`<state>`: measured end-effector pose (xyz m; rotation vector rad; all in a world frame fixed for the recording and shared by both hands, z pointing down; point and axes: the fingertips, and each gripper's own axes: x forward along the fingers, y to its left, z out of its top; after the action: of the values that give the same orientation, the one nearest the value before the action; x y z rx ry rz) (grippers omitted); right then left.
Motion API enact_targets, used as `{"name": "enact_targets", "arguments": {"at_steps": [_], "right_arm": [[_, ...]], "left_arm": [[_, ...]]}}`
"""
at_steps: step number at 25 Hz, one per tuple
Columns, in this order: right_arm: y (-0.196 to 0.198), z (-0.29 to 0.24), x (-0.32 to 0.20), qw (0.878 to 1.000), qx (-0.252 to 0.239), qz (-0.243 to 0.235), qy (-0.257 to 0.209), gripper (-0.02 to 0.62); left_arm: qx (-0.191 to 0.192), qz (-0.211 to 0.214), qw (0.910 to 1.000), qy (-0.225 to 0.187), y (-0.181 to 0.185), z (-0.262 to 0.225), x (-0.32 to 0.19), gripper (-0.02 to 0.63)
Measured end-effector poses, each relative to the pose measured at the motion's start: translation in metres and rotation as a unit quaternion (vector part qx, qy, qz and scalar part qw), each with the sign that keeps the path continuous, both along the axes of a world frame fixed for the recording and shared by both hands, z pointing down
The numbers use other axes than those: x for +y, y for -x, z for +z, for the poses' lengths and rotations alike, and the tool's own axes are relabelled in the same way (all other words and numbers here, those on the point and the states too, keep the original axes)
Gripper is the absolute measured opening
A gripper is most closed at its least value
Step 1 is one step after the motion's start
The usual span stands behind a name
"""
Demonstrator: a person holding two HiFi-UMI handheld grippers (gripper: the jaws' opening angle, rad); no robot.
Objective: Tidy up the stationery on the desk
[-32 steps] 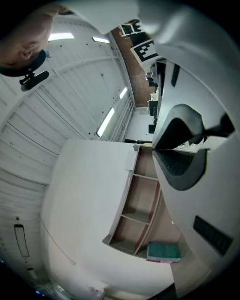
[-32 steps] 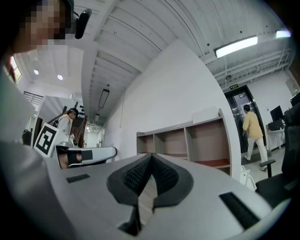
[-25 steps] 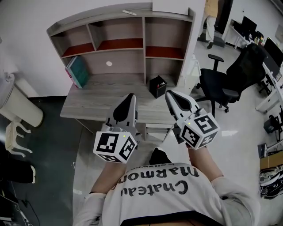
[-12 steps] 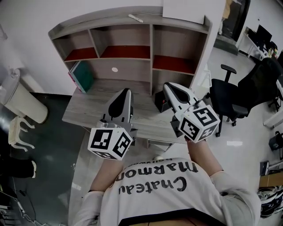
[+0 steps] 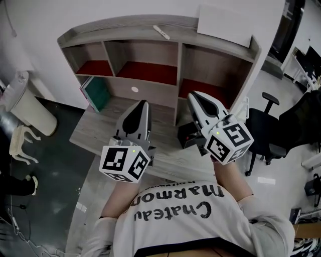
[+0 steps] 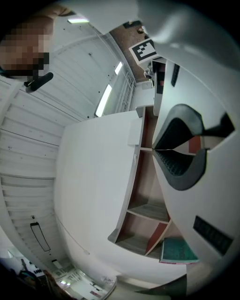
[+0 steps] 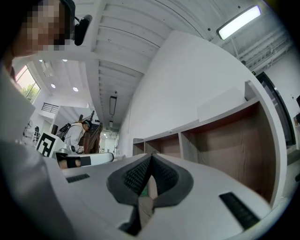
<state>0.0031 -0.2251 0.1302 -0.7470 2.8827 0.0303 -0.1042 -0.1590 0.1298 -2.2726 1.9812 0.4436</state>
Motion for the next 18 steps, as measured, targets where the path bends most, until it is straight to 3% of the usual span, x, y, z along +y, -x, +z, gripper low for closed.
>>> {"name": "enact_targets", "arguments": {"at_steps": [7,18], "right_arm": [[0.01,0.006,-0.021,0.999,-0.018,-0.027,0.027,0.011],[0.034,0.0,-0.038,0.994,-0.06,0.068,0.054,0.011]], "left_arm": [[0.007,0.02,0.9997,0.015,0.008,0.008,-0.032,0.017],[0.006,0.115,0.9933,0.004,0.054,-0.013,-0.064,0.017]]}}
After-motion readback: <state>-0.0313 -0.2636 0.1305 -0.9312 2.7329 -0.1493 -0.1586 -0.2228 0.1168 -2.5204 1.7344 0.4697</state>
